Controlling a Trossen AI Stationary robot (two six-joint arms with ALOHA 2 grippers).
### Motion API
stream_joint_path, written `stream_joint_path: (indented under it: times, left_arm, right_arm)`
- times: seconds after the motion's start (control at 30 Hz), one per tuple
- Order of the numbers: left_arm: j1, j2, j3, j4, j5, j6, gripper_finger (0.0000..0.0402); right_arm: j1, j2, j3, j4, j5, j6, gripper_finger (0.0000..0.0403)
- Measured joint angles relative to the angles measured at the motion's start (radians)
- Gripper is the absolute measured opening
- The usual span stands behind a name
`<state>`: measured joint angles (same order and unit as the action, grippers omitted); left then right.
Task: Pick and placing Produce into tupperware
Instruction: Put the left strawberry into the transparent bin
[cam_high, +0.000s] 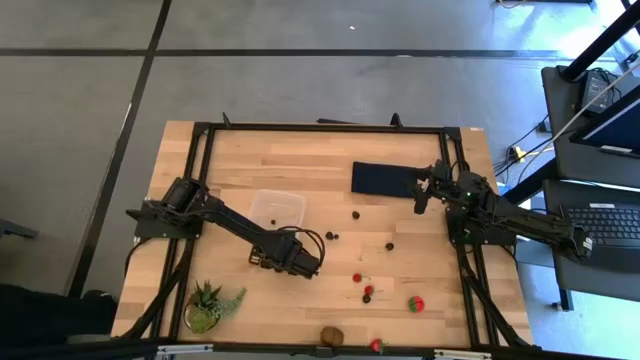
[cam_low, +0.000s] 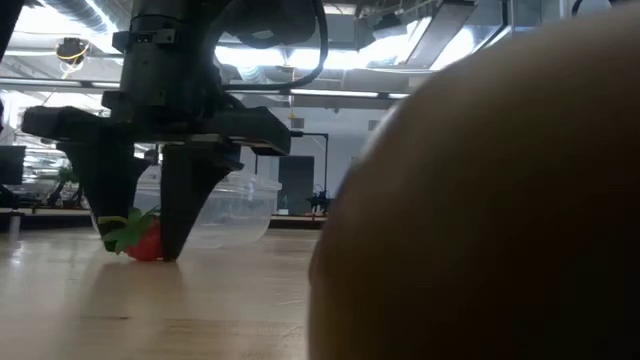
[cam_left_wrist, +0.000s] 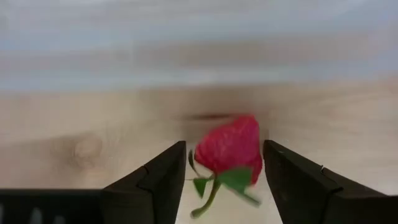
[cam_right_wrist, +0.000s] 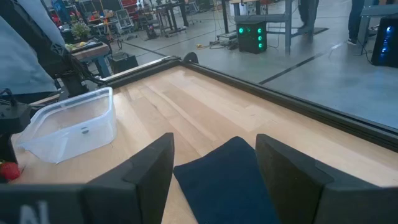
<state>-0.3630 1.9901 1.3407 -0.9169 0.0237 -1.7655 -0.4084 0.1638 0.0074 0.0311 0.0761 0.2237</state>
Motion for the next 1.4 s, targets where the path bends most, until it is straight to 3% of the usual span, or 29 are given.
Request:
stream_joint_path:
  times: [0.5, 0.9, 1.03, 1.27, 1.4]
  left_arm:
    - [0.000, -0.001, 0.000, 0.001, -0.032, 0.029, 0.0135]
    - [0.006, -0.010, 0.017, 0.017, 0.046, 0.302, 0.0135]
    - [0.024, -0.010, 0.028, 0.019, 0.123, 0.387, 0.0139]
    - [0.047, -0.009, 0.112, 0.002, 0.134, 0.502, 0.0144]
    - [0.053, -0.010, 0.229, -0.110, 0.077, 0.564, 0.0136]
  right_arm:
    - [0.000, 0.000, 0.000, 0.000, 0.000, 0.000, 0.0228]
    - [0.000, 0.000, 0.000, 0.000, 0.000, 0.000, 0.0228]
    - [0.000, 0.000, 0.000, 0.000, 0.000, 0.000, 0.0228]
    - [0.000, 0.000, 0.000, 0.000, 0.000, 0.004, 0.0228]
    - [0.000, 0.000, 0.000, 0.001, 0.000, 0.003, 0.0228]
